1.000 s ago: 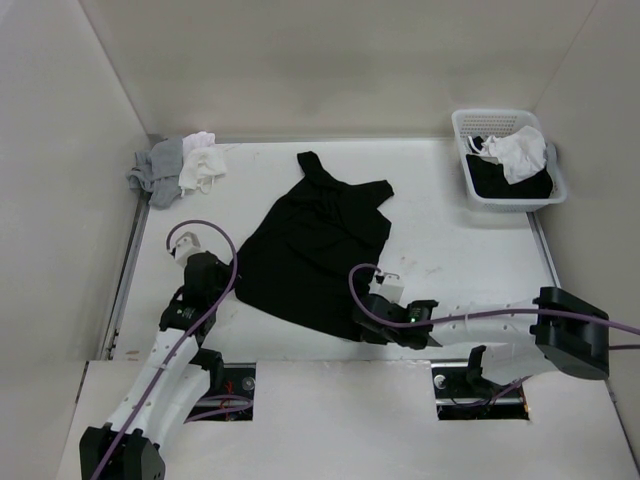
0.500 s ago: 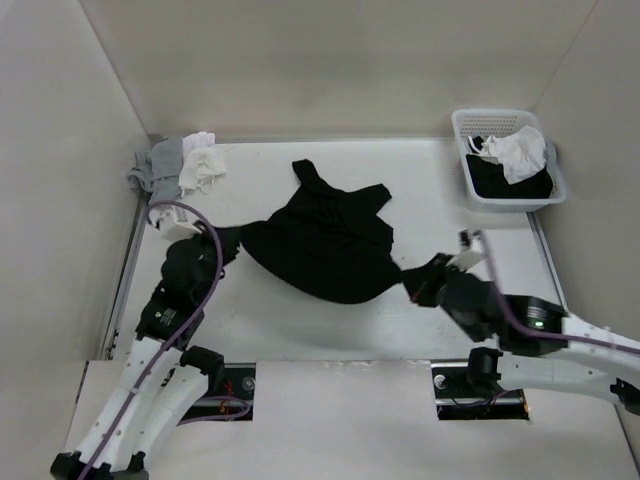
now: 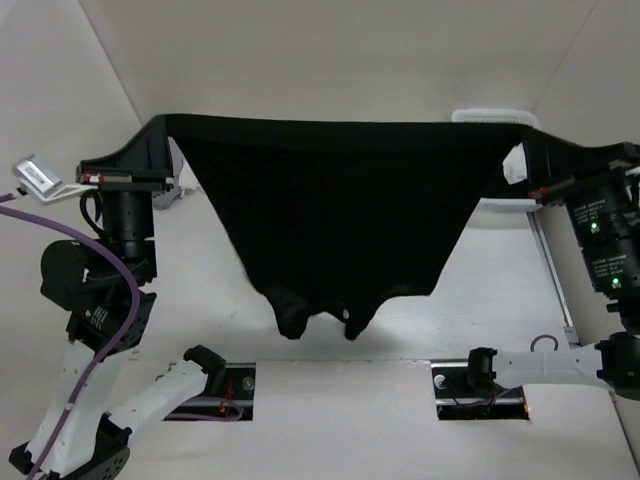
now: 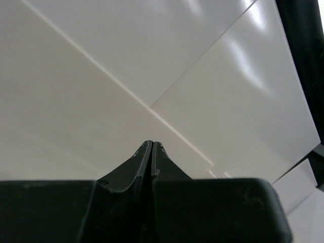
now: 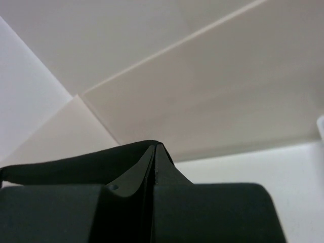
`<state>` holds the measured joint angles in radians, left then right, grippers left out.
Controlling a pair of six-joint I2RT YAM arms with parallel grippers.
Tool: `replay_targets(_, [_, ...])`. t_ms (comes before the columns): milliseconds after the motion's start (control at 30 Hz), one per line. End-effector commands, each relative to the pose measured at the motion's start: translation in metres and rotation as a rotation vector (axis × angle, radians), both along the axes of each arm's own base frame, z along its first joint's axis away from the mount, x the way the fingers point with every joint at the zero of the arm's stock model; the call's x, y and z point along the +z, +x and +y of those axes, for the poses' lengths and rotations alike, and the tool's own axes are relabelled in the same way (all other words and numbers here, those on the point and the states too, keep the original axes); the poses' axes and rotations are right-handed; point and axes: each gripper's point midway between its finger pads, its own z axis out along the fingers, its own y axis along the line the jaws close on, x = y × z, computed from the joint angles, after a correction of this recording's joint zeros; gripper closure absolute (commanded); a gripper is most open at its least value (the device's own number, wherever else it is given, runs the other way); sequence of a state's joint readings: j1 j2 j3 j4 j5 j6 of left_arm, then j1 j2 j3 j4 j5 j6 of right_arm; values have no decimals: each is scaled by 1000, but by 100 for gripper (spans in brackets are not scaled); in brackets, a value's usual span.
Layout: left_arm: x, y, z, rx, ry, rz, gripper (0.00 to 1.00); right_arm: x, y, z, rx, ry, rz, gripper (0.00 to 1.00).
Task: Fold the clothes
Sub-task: Fold the tank top
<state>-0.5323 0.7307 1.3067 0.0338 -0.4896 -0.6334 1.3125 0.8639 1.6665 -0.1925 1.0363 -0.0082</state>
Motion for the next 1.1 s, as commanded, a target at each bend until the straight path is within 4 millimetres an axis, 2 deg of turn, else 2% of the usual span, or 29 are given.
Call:
replay_targets(0, [41, -4, 16, 109, 23, -82, 100, 46, 4, -2, -82, -92, -129, 100])
replay_targets(67, [45, 6, 14, 137, 51, -76, 99, 59, 12, 5, -118, -120, -178, 100])
replay_targets(133, [46, 29, 6, 169, 95, -48, 98, 65, 34, 9, -196, -156, -201, 100])
replay_targets(167, [41, 49, 2, 197, 126, -16, 98, 63, 51, 14, -229, -188, -197, 100])
replay_targets(233, [14, 98, -5, 236, 180, 78, 98, 50, 89, 28, -230, -225, -168, 100])
replay_targets(300, [-30, 144, -10, 226, 195, 191, 98, 21, 140, 42, -172, -227, -88, 100])
replay_targets(367, [-66, 180, -4, 205, 171, 265, 98, -8, 186, 50, -108, -215, -17, 100])
replay_targets(433, [-90, 212, 6, 177, 141, 318, 98, -28, 225, 55, -56, -207, 25, 100])
replay_targets(533, [-102, 251, 19, 165, 119, 360, 98, -39, 271, 52, -48, -214, 66, 100])
replay_targets(600, [-95, 266, 22, 173, 129, 360, 98, -33, 296, 47, -64, -217, 70, 100])
replay_targets(700, [-62, 273, 23, 180, 143, 324, 98, -6, 309, 37, -90, -210, 33, 100])
replay_targets(800, [-21, 260, 26, 202, 158, 251, 98, 29, 295, 30, -88, -174, -56, 99])
replay_targets(900, [14, 237, 30, 228, 165, 176, 98, 54, 271, 25, -79, -151, -120, 99])
replay_targets(1000, [27, 218, 35, 252, 176, 145, 98, 65, 252, 22, -76, -154, -140, 98])
replay_targets(1067, [22, 211, 36, 260, 181, 149, 98, 58, 250, 22, -73, -167, -114, 98])
